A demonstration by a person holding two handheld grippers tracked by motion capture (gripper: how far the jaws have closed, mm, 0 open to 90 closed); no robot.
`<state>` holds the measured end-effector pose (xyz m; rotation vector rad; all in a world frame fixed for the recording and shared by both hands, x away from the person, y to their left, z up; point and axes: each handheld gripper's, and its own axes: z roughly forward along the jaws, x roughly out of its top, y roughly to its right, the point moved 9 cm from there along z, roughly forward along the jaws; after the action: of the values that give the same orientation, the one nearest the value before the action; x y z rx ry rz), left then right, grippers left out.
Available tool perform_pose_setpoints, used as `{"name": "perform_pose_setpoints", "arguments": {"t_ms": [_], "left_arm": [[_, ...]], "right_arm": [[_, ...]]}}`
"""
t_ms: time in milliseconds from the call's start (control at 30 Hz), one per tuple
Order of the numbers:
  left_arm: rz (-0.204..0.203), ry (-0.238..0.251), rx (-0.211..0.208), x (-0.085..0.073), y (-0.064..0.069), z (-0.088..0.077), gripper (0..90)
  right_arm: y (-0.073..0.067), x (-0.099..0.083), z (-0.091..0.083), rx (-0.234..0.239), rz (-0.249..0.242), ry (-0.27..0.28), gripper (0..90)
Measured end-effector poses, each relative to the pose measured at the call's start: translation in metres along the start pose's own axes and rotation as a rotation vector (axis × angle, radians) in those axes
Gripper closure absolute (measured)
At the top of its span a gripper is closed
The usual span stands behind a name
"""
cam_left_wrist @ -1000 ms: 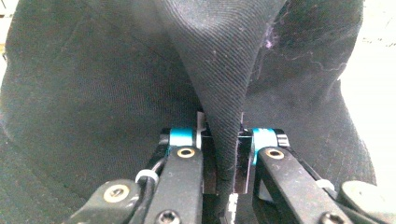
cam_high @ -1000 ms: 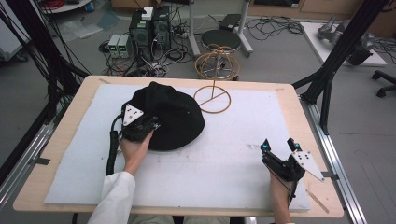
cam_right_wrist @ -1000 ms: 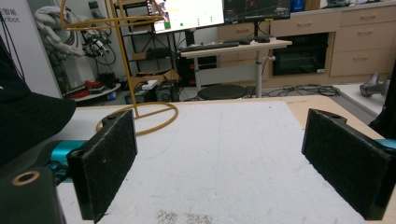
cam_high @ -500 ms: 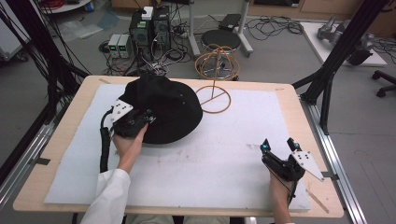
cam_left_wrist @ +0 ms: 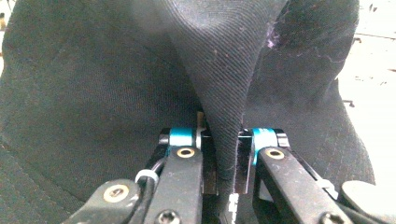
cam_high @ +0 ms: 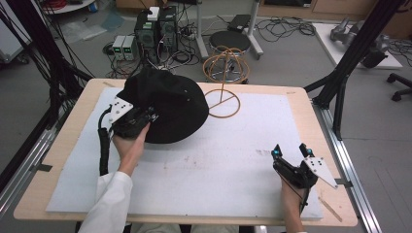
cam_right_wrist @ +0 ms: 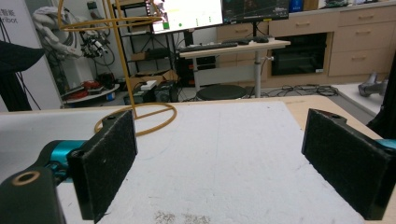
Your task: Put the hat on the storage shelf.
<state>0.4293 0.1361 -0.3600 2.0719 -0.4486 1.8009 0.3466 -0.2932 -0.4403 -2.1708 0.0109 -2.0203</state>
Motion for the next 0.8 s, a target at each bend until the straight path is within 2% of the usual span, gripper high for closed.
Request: {"name": "perform_pose_setpoints", "arguments": {"t_ms": [300,500,567,667,800], "left_arm": [[0.012,0.046,-0.014,0.018,0.003,-0.003,86.1],[0.033,0.116,-0.036,0.042,0.012,-0.007,86.1],[0.035,0.121,-0.039,0.044,0.013,-0.007,86.1],[0.046,0.141,-0.048,0.057,0.018,-0.007,86.1],[0.039,0.159,-0.054,0.063,0.016,-0.006,86.0]], "right_arm": [[0.001,0.0,0.0,0.0,0.0,0.004,9.7],[0.001,0.0,0.0,-0.002,0.001,0.004,9.7],[0.001,0.0,0.0,-0.002,0.0,0.005,9.7],[0.001,0.0,0.0,0.001,-0.003,0.005,9.7],[0.001,0.0,-0.001,0.0,0.01,0.002,9.7]]}}
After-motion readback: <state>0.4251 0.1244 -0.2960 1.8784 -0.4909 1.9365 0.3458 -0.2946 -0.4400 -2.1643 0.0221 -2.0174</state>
